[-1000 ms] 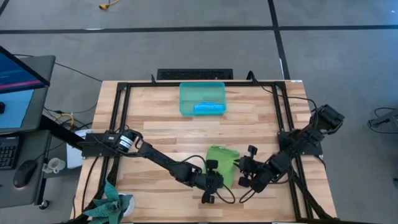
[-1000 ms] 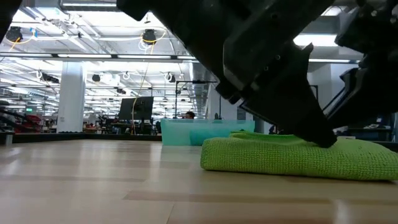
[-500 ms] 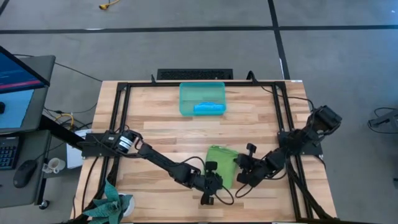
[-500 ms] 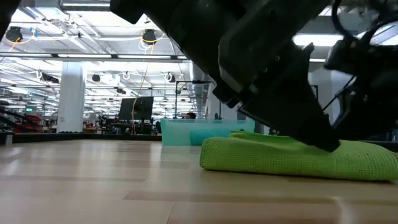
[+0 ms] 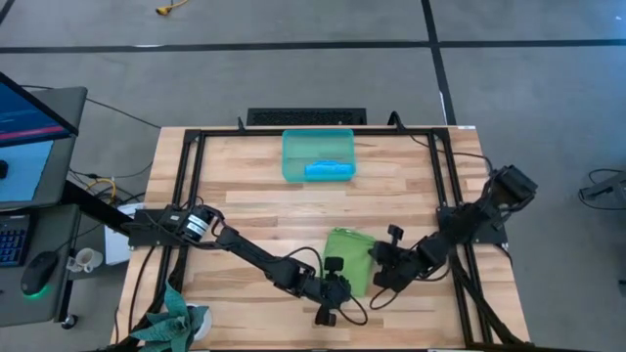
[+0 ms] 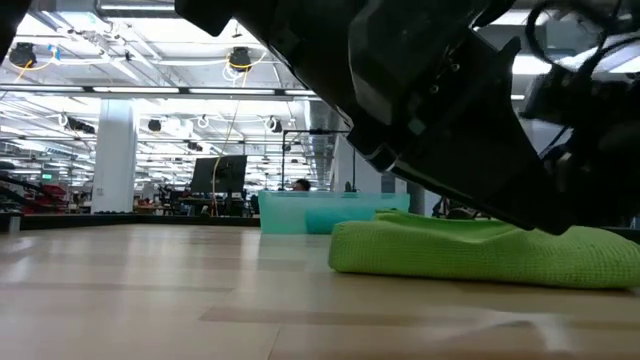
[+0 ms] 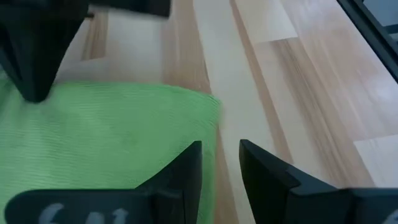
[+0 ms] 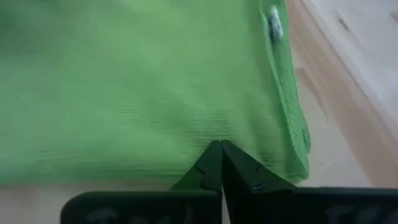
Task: Roll microfiber towels into tight, uniform cylinder then place into a basket
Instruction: Roll the green microfiber cloth
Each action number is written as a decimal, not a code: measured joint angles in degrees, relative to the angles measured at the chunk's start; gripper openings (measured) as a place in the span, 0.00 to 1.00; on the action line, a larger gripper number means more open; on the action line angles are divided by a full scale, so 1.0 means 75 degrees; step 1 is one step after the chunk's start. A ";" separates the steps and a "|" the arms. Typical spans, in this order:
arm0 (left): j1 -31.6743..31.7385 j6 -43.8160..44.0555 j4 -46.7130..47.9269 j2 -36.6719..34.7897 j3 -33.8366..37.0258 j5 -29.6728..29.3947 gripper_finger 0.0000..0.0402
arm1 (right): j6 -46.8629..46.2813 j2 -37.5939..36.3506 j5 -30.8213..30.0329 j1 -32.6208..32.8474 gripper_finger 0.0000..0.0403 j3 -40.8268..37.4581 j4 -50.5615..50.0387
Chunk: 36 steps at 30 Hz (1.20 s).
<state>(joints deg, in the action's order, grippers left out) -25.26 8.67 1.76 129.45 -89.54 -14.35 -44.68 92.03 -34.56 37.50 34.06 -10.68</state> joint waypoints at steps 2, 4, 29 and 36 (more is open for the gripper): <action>-0.0002 0.0003 -0.0003 0.0000 -0.0003 -0.0001 0.25 | 0.0021 -0.0276 -0.0005 0.0071 0.06 0.0003 -0.0061; -0.0022 0.0003 0.0003 0.0000 -0.0003 0.0001 0.25 | 0.0026 -0.0483 -0.0036 0.0150 0.05 0.0004 -0.0232; -0.0404 -0.0289 0.2032 -0.1728 -0.0012 -0.1311 0.25 | 0.1063 -0.2034 -0.0509 0.2036 0.05 0.0064 0.0659; -0.0734 -0.0400 0.2702 -0.2296 -0.0012 -0.2202 0.25 | 0.2717 -0.2031 -0.0686 0.2249 0.05 0.0935 0.0427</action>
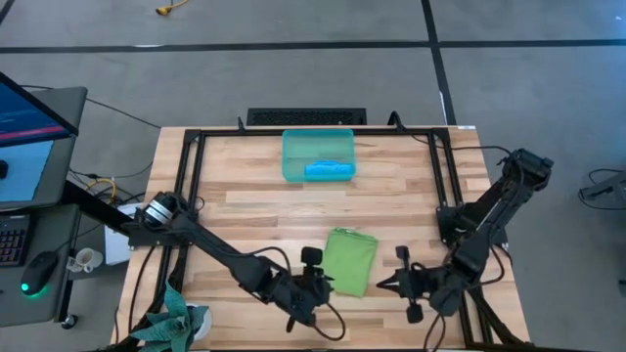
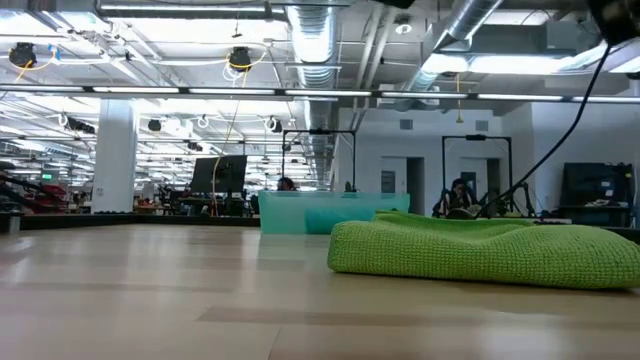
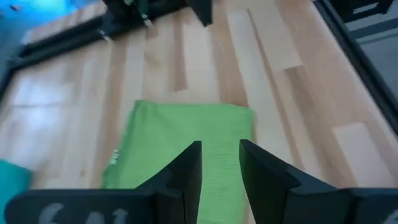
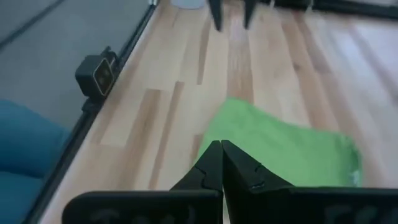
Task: Roll microfiber towels into tight, uniform cylinder then place into a basket
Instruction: Roll the green microfiber cloth
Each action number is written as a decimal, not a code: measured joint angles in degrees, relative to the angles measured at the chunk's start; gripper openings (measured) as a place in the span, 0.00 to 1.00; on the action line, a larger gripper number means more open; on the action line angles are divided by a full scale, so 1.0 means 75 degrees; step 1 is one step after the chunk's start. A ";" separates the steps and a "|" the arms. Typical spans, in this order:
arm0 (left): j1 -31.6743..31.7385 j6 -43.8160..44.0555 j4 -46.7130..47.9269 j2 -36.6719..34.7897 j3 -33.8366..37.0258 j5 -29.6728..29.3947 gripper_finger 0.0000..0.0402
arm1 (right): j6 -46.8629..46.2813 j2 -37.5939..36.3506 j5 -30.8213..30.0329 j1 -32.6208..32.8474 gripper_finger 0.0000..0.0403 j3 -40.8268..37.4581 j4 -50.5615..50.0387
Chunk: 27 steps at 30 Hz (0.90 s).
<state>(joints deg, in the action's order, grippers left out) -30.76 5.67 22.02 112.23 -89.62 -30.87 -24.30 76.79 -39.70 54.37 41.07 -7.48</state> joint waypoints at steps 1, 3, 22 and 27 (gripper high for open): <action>-0.0014 -0.0063 0.0022 -0.0009 -0.0003 -0.0135 0.25 | 0.0233 0.0000 0.0000 -0.0019 0.05 0.0174 -0.0252; -0.0015 -0.0104 0.0150 -0.0007 -0.0003 -0.0345 0.25 | 0.0599 0.0000 0.0001 -0.0071 0.05 0.0502 -0.0979; 0.0166 -0.1075 -0.0780 0.0635 -0.0003 0.0211 0.25 | 0.0103 0.0058 0.0908 -0.0247 0.07 0.0946 -0.2168; 0.0452 -0.0954 -0.0888 0.1186 0.0012 0.0937 0.25 | 0.0092 0.0058 0.0915 -0.0192 0.05 0.0949 -0.2198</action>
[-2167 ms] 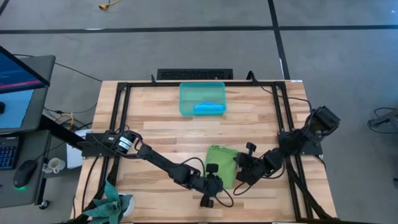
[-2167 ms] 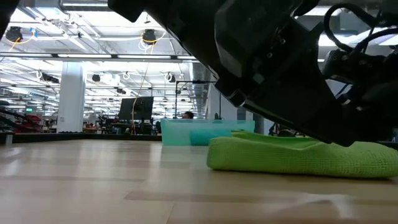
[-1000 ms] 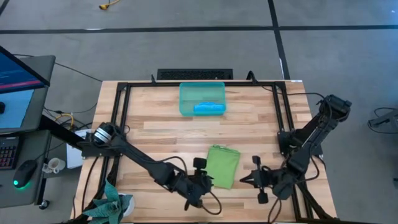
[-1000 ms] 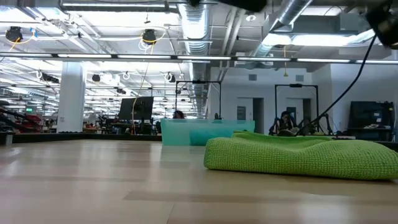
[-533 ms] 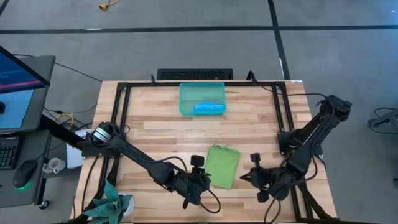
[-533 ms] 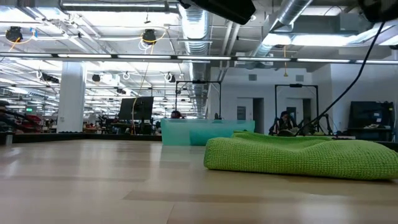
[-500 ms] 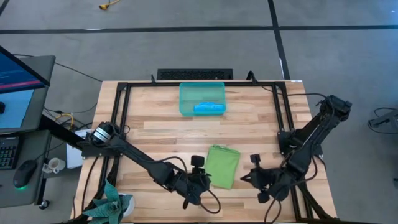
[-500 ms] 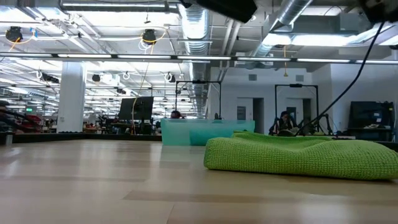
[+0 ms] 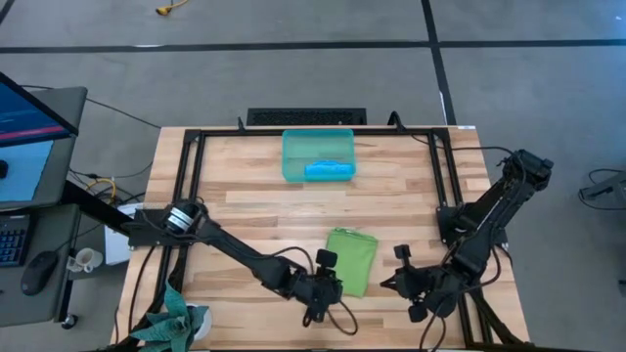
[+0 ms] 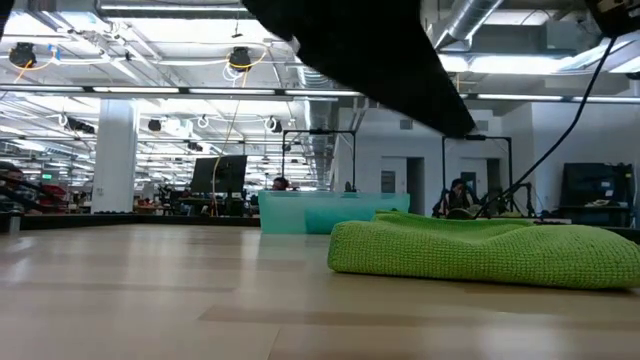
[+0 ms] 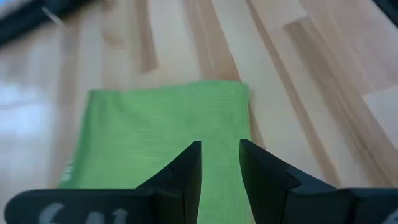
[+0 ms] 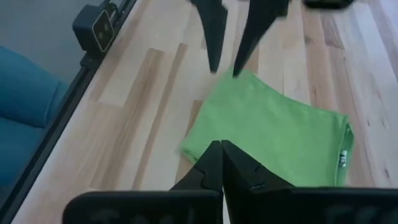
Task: Roll microfiber towels into tight, uniform cylinder then place into a basket
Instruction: Roll the green microfiber cloth
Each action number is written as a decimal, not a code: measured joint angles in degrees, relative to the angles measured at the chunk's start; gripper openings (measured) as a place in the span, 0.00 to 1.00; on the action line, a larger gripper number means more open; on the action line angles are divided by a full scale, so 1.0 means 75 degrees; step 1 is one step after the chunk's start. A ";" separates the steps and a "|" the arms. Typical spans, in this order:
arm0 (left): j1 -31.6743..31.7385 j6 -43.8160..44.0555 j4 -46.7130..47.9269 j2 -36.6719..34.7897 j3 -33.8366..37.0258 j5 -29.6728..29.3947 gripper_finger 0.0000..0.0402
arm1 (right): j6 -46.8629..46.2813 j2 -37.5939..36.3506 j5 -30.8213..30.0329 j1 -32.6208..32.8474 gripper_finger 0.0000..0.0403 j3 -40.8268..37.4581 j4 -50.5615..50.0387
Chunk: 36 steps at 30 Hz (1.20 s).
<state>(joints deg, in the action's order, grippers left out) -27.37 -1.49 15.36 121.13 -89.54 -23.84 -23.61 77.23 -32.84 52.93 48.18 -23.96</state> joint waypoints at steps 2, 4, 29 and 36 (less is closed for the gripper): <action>0.0099 0.0169 -0.0009 0.0136 -0.0003 0.0299 0.25 | -0.0072 0.0000 0.0023 0.0012 0.05 0.0000 0.0000; 0.0166 0.0343 0.0079 0.0182 0.0002 0.0429 0.25 | -0.0247 0.0000 0.0205 0.0026 0.05 0.0000 -0.0002; 0.0589 0.1707 -0.0070 0.0753 -0.0010 0.0534 0.25 | 0.0407 0.2409 0.0462 -0.1070 0.04 0.0265 0.1599; 0.0432 0.2293 -0.0091 0.0748 -0.0012 0.0541 0.25 | 0.0291 0.3305 0.0549 -0.1055 0.04 0.0281 0.2561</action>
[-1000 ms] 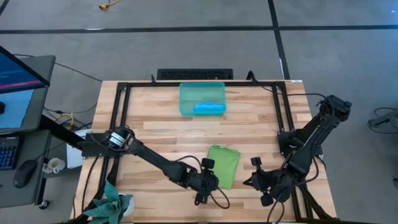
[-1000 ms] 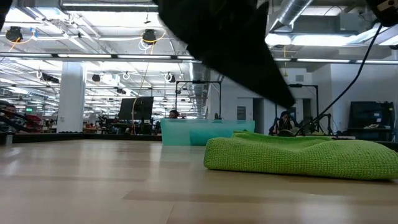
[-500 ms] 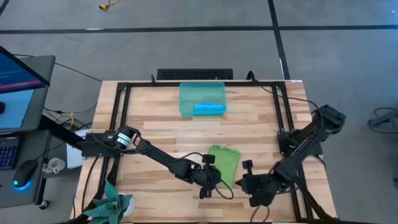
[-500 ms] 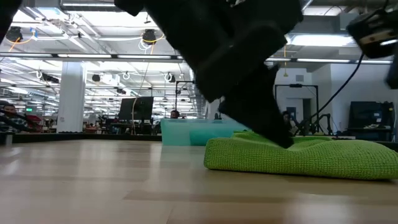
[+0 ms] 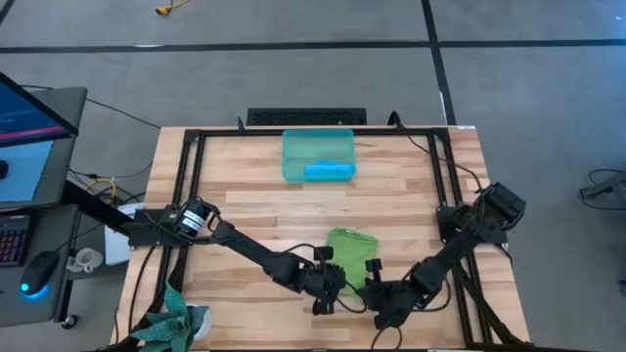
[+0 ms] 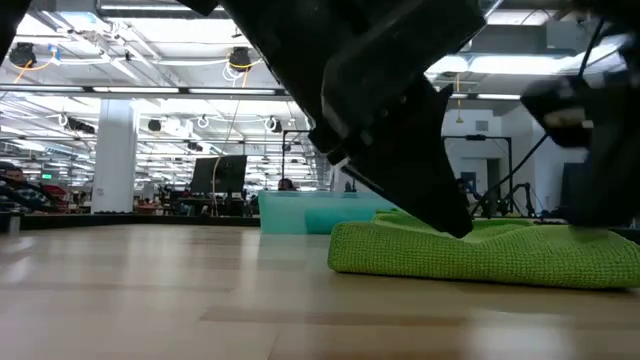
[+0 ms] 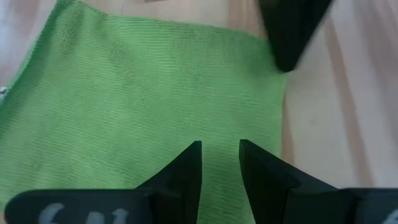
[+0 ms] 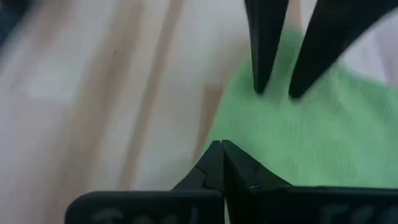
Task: Roll microfiber towels into tight, uniform cylinder then place into a basket
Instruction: Roll the green microfiber cloth
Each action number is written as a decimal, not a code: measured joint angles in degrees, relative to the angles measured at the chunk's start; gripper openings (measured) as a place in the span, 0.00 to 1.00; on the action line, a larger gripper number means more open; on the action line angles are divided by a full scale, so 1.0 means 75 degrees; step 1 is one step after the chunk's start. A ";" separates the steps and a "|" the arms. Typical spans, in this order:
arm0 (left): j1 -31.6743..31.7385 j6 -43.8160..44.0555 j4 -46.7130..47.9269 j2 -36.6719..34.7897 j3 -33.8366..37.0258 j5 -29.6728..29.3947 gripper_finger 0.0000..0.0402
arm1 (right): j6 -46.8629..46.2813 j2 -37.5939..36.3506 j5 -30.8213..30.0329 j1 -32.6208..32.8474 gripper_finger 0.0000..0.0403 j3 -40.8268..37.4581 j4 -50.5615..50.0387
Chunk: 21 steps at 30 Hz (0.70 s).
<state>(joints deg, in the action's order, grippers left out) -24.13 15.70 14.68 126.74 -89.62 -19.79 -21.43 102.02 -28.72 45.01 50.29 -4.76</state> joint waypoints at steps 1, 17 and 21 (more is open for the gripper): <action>-0.0033 0.0094 -0.0023 0.0000 0.0000 0.0001 0.25 | -0.0003 0.0111 -0.0013 0.0000 0.04 -0.0013 -0.0052; -0.0186 0.1816 0.0340 0.0000 0.0000 0.0446 0.25 | -0.0484 0.0245 0.1541 -0.0248 0.04 0.0031 -0.0773; -0.0191 0.2214 0.0364 -0.0002 0.0000 0.1051 0.25 | -0.0486 0.0105 0.1622 -0.0134 0.04 0.0004 -0.0980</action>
<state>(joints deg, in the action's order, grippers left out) -25.56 32.31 17.41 126.72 -89.62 -11.91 -25.07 102.80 -16.56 44.01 50.32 -12.11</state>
